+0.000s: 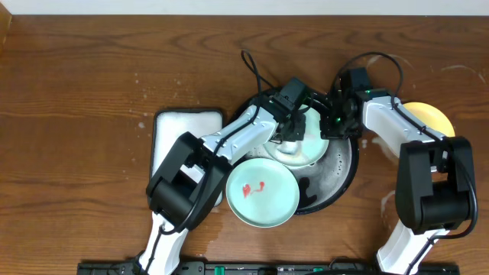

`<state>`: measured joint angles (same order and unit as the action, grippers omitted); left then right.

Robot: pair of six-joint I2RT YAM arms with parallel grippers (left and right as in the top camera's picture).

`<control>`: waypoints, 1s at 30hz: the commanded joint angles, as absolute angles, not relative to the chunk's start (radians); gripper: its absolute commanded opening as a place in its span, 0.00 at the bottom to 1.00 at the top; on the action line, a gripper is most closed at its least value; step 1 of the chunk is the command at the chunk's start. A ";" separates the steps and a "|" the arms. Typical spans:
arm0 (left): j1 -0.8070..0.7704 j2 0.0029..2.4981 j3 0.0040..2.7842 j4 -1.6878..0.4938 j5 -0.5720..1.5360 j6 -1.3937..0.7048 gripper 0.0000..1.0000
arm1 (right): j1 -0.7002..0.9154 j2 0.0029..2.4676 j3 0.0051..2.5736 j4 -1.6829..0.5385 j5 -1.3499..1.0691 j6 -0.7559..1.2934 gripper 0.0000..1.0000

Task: Clean dirty plates on tray and stack at the side
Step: 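Scrub the held green plate with the sponge in the left gripper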

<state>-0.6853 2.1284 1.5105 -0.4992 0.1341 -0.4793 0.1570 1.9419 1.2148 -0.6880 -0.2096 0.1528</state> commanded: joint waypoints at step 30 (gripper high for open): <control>-0.695 2.304 1.498 -0.513 0.381 -0.571 0.07 | 0.178 1.977 1.176 -0.719 -0.192 0.163 0.01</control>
<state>-0.7048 2.2105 1.5578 -0.4023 0.4488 -0.5983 0.1574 1.9415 1.2144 -0.7040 -0.2085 0.1612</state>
